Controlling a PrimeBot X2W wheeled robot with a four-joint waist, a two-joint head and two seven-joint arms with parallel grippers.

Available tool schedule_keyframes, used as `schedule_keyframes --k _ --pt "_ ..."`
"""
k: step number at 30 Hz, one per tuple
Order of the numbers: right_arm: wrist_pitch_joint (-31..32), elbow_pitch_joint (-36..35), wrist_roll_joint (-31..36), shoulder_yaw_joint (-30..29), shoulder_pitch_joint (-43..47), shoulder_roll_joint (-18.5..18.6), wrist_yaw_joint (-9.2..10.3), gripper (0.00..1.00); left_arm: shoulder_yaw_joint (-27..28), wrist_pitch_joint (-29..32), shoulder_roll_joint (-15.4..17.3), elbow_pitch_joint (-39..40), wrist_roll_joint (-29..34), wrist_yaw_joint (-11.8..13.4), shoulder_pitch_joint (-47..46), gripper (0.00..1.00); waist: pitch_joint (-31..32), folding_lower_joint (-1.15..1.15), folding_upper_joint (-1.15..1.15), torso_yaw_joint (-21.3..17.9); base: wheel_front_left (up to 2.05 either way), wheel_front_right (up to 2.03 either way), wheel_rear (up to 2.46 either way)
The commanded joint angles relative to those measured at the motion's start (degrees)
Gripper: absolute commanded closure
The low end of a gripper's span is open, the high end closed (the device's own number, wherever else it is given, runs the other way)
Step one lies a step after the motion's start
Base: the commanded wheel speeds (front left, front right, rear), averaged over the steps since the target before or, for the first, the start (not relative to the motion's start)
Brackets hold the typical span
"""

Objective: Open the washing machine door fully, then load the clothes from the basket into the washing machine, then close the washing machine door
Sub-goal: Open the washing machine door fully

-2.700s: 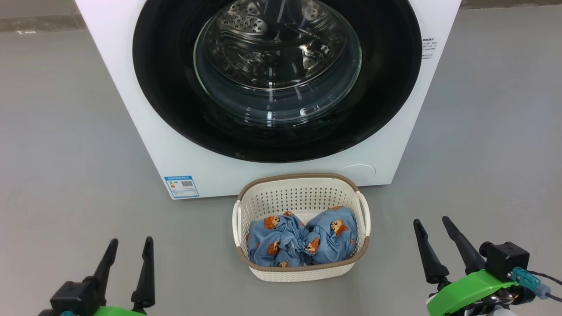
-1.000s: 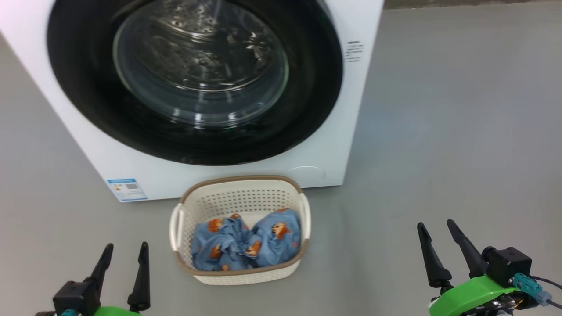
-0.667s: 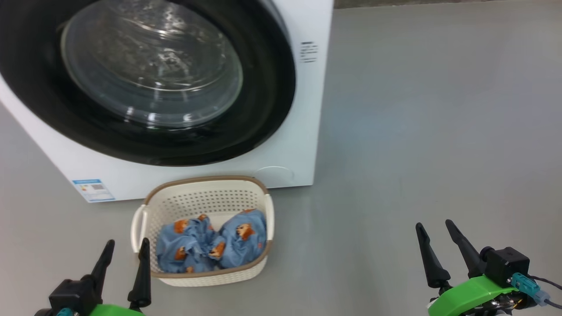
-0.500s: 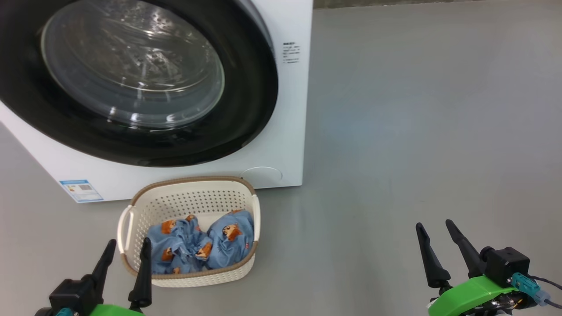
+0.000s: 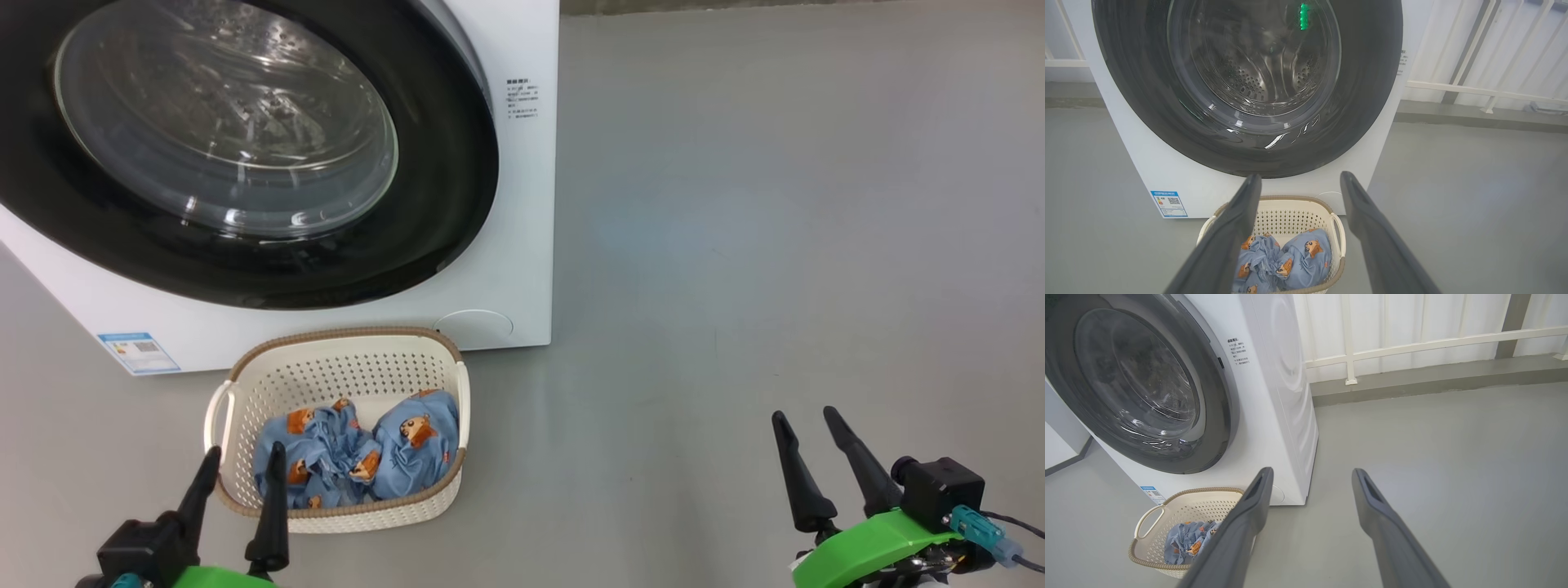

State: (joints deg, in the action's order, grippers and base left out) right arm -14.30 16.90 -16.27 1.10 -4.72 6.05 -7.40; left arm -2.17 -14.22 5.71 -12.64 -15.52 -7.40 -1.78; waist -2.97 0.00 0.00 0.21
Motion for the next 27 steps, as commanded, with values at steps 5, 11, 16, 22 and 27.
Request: schedule_keyframes --k 5,11,16,22,27 --pt "-0.7 -1.9 -3.1 2.0 -4.0 -0.1 -0.09 1.00 2.5 -0.8 -0.6 1.6 -1.1 -0.1 -1.7 0.00 -0.9 0.00 0.00 0.6 0.00 0.00 0.00" --pt "-0.7 -2.5 -13.0 1.7 -8.7 -1.7 -0.09 1.00 2.8 -0.8 -1.3 1.9 -1.4 -0.1 -2.2 0.00 -2.3 0.00 0.00 0.9 0.00 0.00 0.00" --pt "-0.7 -2.8 -21.6 2.4 -13.3 -2.3 -0.09 1.00 2.6 -0.8 -1.6 2.3 -1.6 -0.1 -3.4 0.00 -3.8 0.00 0.00 1.4 0.00 0.00 0.00" --pt "-0.7 -1.1 -36.3 4.3 -21.8 -1.5 -0.09 1.00 1.5 -0.8 -2.0 2.6 -2.0 -0.1 -5.5 0.00 -7.0 0.00 0.00 2.8 0.00 0.00 0.00" --pt "-0.7 -0.8 -48.9 6.4 -28.9 2.5 -0.09 1.00 0.2 -0.8 -2.2 2.9 -2.7 -0.1 -7.9 0.00 -10.6 0.00 0.00 5.1 0.00 0.00 0.00"
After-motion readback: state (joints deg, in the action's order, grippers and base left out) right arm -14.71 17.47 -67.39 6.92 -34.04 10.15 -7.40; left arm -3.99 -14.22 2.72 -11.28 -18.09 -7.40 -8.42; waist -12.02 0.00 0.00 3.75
